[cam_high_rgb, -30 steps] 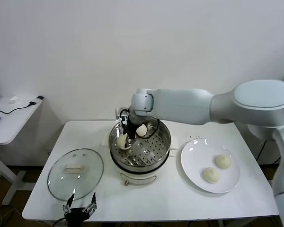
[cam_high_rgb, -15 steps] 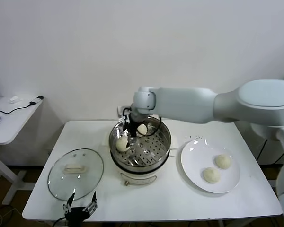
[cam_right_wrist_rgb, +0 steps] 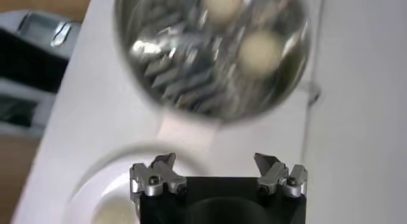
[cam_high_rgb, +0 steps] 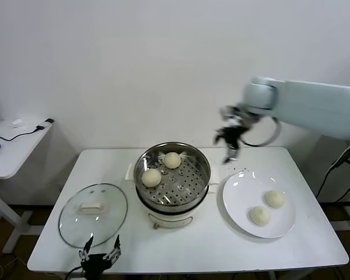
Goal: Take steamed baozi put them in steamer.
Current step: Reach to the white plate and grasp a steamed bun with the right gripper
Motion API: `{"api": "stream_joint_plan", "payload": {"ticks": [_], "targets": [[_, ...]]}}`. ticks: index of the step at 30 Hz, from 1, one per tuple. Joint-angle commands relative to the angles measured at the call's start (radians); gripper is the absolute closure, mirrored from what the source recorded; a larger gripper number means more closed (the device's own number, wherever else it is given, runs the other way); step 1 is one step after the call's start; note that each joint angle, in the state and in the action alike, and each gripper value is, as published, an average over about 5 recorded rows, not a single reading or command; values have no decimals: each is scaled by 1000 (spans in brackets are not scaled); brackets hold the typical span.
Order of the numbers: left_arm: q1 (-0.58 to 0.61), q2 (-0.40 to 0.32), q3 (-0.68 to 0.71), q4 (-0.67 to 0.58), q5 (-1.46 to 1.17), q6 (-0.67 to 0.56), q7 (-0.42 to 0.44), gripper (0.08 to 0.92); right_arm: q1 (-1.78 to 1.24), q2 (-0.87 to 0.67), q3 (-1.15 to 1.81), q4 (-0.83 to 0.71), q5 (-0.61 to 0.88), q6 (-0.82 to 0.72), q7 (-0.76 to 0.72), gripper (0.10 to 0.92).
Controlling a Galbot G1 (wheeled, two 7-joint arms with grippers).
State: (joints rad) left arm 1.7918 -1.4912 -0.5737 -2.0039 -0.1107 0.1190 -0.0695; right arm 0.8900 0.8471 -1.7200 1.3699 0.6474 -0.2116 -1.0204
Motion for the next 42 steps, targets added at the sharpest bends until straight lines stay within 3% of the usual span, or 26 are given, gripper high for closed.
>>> {"api": "stream_joint_plan", "payload": {"ticks": [1,19,38,42], "targets": [[1,-1,2,-1,0,3,0,177,-25,-381,-159,204,-173,-18,23,203],[8,-6,0,1,6,5,-1,177,-508,-342,188,129,-259,-206,224,203],[10,-7,3,5,10,7,-6,177,-629,-264,292,36,-295,-223,262,203],[12,-10,5,3,11,9,-7,177,-641,-264,308,37,-303,-221,255,239]]}}
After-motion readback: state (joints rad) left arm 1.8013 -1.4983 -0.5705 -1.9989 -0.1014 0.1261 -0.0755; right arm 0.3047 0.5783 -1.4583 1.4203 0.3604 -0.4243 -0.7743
